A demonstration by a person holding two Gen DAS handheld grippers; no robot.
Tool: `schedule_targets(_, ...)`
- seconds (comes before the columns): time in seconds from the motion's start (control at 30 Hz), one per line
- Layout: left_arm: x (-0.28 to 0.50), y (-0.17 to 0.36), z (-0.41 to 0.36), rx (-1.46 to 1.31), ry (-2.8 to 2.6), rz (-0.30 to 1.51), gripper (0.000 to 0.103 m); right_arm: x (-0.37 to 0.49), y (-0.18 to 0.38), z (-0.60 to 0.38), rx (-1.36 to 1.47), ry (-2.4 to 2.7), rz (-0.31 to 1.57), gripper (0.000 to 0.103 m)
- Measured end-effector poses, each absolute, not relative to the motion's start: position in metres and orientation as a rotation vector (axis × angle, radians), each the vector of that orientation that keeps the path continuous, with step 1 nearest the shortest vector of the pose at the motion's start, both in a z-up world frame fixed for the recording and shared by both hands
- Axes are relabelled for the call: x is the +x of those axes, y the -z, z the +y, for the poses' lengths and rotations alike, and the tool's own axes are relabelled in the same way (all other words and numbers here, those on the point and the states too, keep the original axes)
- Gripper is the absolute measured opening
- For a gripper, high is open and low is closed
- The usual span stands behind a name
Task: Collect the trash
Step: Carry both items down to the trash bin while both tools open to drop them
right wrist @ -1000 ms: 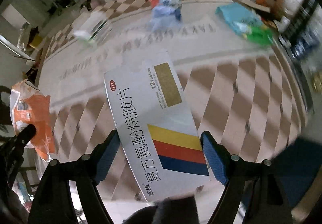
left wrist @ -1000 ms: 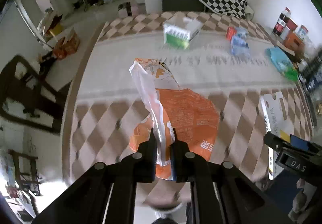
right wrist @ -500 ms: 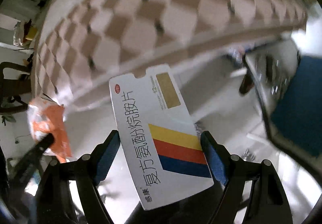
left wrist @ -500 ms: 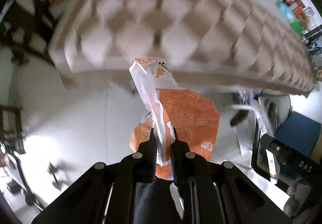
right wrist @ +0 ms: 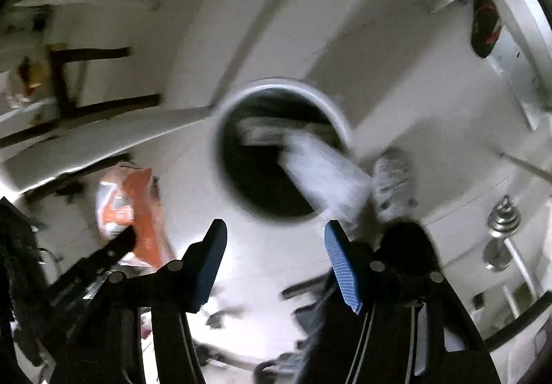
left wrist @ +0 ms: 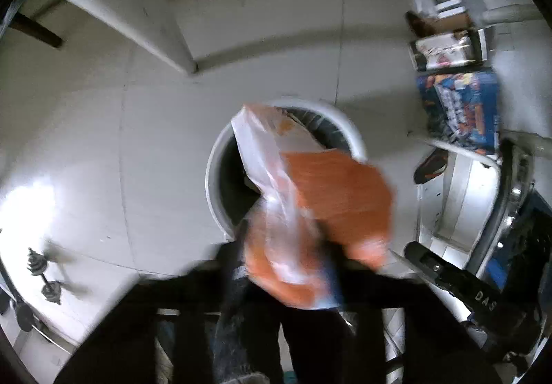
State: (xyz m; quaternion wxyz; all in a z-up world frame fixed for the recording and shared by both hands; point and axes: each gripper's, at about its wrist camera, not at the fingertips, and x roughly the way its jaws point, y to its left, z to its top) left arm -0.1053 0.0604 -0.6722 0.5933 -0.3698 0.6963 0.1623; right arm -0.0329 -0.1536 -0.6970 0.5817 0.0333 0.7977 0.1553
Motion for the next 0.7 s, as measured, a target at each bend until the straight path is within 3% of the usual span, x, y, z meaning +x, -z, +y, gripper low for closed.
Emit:
schedule_targets(0.03, -0.105, 0.69, 0.059, -0.863, -0.382, 1.635, 0.099, -0.032, 0.71, -0.154, 0.044, -0.361, 1.849, 0.062)
schedule_targets(0.17, -0.106, 0.719, 0.048, -0.846, -0.39, 1.672, 0.099, -0.032, 0.758, -0.155, -0.114, -0.315, 1.84, 0.072)
schedule_targets(0.3, -0.113, 0.719, 0.039, -0.777, -0.409, 1.685, 0.099, -0.037, 0.775, -0.149, -0.275, -0.298, 1.792, 0.096)
schedule_targets(0.37, -0.122, 0.713, 0.042, -0.749, -0.429, 1.685, 0.099, -0.039, 0.773, -0.141, -0.36, -0.311, 1.749, 0.102)
schedule_targets(0.7, -0.141, 0.665, 0.052, -0.597, -0.516, 1.637, 0.099, -0.04, 0.745, -0.124, -0.458, -0.354, 1.674, 0.102)
